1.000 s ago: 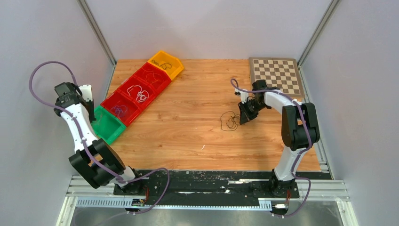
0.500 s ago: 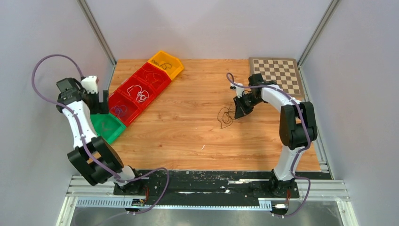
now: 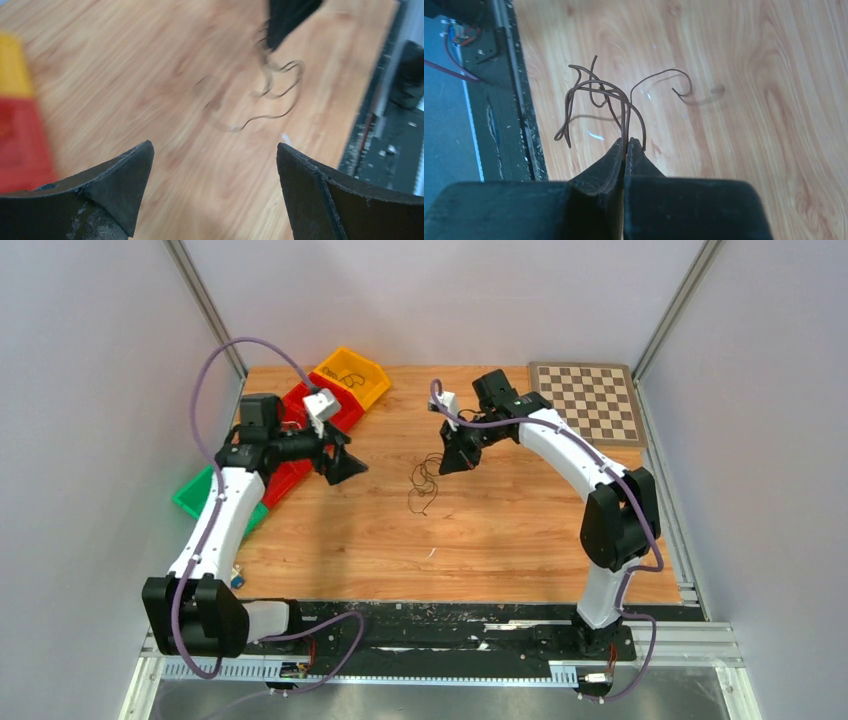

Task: Untangle the cables

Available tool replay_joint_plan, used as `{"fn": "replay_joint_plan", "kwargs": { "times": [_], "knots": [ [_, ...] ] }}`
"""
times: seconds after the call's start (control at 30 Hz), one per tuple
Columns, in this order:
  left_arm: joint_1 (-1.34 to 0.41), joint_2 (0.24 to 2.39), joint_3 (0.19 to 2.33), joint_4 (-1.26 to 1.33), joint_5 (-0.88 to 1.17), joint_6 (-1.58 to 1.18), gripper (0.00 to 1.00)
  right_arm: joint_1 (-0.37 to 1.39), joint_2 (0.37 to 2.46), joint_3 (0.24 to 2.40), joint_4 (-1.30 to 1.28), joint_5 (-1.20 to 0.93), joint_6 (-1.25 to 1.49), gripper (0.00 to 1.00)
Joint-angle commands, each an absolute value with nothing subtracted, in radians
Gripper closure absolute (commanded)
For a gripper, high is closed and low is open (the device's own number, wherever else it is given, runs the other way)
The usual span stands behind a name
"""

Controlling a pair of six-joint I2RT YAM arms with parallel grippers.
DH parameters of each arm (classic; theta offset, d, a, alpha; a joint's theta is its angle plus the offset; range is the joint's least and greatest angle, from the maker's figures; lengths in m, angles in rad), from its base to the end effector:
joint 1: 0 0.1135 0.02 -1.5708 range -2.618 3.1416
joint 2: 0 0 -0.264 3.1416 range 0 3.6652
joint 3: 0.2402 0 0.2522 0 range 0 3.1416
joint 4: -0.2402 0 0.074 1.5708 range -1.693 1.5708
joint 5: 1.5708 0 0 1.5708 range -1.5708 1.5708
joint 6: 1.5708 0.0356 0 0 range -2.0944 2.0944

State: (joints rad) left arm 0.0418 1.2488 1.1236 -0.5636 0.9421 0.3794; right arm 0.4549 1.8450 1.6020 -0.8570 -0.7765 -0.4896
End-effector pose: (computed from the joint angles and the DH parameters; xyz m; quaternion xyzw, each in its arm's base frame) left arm 0.2613 -0.0179 0.3325 0.3263 0.7618 -0.3218 0.4577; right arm 0.3383 0.1932 0.2783 -0.4880 0.7614 0.3643 0.2222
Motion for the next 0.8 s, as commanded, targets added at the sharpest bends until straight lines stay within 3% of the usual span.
{"fn": "replay_joint_plan", "kwargs": {
  "times": [0.0,0.23,0.33,0.53,0.57,0.63,0.77],
  "knots": [
    [-0.129,1.239,1.110,-0.389,1.069,0.271,0.00,0.516,1.801,1.701,-0.848,-0.833,-0.468,1.00],
    [-0.312,1.302,1.096,-0.246,1.012,0.154,0.01,0.572,1.818,1.816,-0.818,-0.850,-0.414,1.00],
    [-0.349,1.328,1.108,-0.273,0.987,0.155,0.10,0.582,1.816,1.834,-0.811,-0.858,-0.408,1.00],
    [-0.351,1.362,1.145,-0.334,0.960,0.167,0.65,0.581,1.796,1.819,-0.804,-0.865,-0.400,1.00],
    [-0.350,1.361,1.147,-0.334,0.955,0.168,0.79,0.581,1.793,1.815,-0.803,-0.864,-0.400,1.00],
    [-0.350,1.359,1.161,-0.334,0.943,0.164,0.97,0.580,1.786,1.802,-0.804,-0.837,-0.399,0.94],
    [-0.319,1.354,1.206,-0.315,0.916,0.133,1.00,0.538,1.766,1.770,-0.804,-0.810,-0.377,0.79]
  ]
}}
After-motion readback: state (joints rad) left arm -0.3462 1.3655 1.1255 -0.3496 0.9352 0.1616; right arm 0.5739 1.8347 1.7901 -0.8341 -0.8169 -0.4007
